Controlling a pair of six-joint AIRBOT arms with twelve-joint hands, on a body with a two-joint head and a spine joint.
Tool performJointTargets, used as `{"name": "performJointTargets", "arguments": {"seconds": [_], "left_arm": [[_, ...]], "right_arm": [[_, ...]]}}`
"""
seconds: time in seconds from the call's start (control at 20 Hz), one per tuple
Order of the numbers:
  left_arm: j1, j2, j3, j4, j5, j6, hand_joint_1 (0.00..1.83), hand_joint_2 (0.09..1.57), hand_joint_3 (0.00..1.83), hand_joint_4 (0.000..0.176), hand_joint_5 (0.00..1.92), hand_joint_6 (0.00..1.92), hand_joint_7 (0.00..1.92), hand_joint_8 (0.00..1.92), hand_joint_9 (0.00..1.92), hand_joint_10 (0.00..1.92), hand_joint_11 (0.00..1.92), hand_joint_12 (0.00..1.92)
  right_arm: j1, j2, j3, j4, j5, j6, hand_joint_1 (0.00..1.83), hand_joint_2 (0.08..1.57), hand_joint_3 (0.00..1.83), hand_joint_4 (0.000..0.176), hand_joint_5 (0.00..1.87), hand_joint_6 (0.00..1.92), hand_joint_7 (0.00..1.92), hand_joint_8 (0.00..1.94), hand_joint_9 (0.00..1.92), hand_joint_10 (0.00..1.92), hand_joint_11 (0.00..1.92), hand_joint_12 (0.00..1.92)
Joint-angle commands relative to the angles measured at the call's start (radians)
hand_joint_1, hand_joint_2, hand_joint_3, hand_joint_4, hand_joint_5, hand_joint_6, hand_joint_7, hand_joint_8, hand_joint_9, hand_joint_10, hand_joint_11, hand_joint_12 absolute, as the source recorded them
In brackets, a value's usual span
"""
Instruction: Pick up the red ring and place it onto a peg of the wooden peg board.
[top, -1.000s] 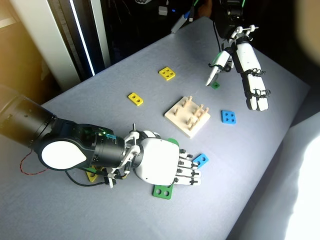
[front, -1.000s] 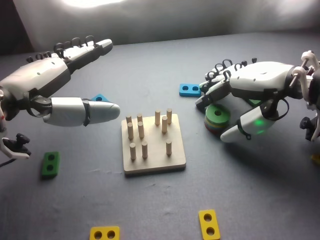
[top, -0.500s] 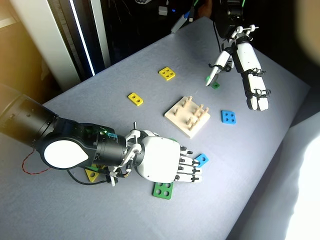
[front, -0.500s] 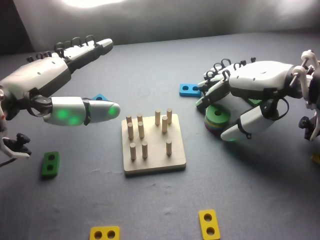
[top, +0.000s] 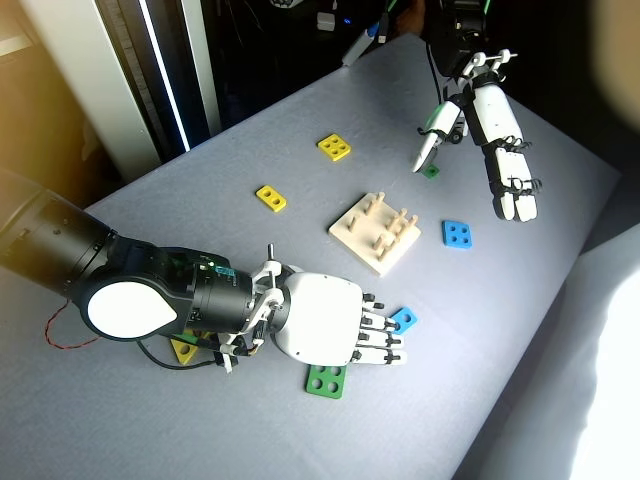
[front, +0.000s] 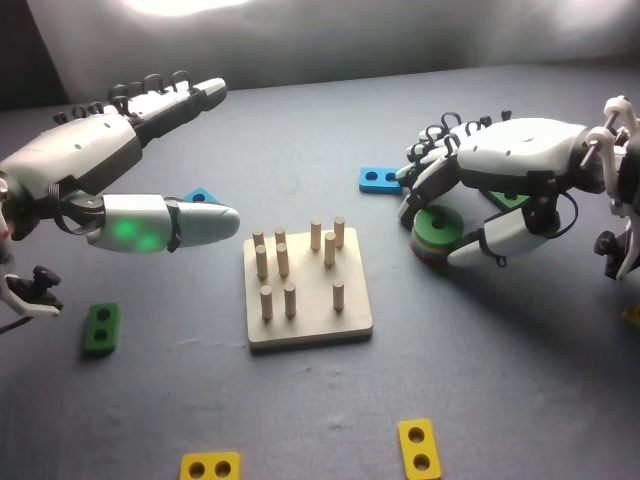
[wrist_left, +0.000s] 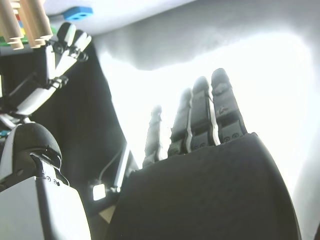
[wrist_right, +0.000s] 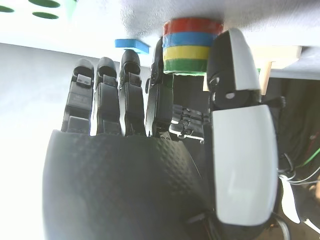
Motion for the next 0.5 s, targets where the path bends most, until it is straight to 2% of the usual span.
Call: {"name": "performJointTargets", "arguments": {"seconds": [0.0,0.15,0.25,0.45], "left_arm": [[-0.013,0.002,0.005,-0.002,-0.121,-0.010,0.43,0.96,0.00,0.176,0.03,0.00,0.00,0.00,0.00,0.00,0.00,0.00],[-0.012,0.003,0.005,-0.002,-0.121,-0.010,0.45,0.97,0.00,0.176,0.04,0.00,0.00,0.00,0.00,0.00,0.00,0.00],[-0.012,0.003,0.005,-0.002,-0.121,-0.010,0.45,0.97,0.00,0.176,0.04,0.00,0.00,0.00,0.00,0.00,0.00,0.00],[-0.011,0.003,0.005,-0.003,-0.121,-0.010,0.44,0.97,0.00,0.176,0.04,0.00,0.00,0.00,0.00,0.00,0.00,0.00]], "right_arm": [[0.008,-0.001,0.003,0.014,0.060,0.004,1.10,1.24,0.00,0.000,0.73,1.35,0.36,0.01,0.14,0.00,0.00,0.00],[0.008,-0.001,0.003,0.013,0.061,0.005,1.09,1.25,0.00,0.000,0.72,1.37,0.37,0.01,0.16,0.01,0.03,0.02],[0.008,-0.001,0.003,0.013,0.061,0.005,1.09,1.25,0.00,0.000,0.72,1.36,0.39,0.00,0.18,0.00,0.00,0.20],[0.009,-0.001,0.004,0.012,0.062,0.006,1.09,1.25,0.00,0.000,0.73,1.35,0.43,0.01,0.20,0.01,0.00,0.32]]}}
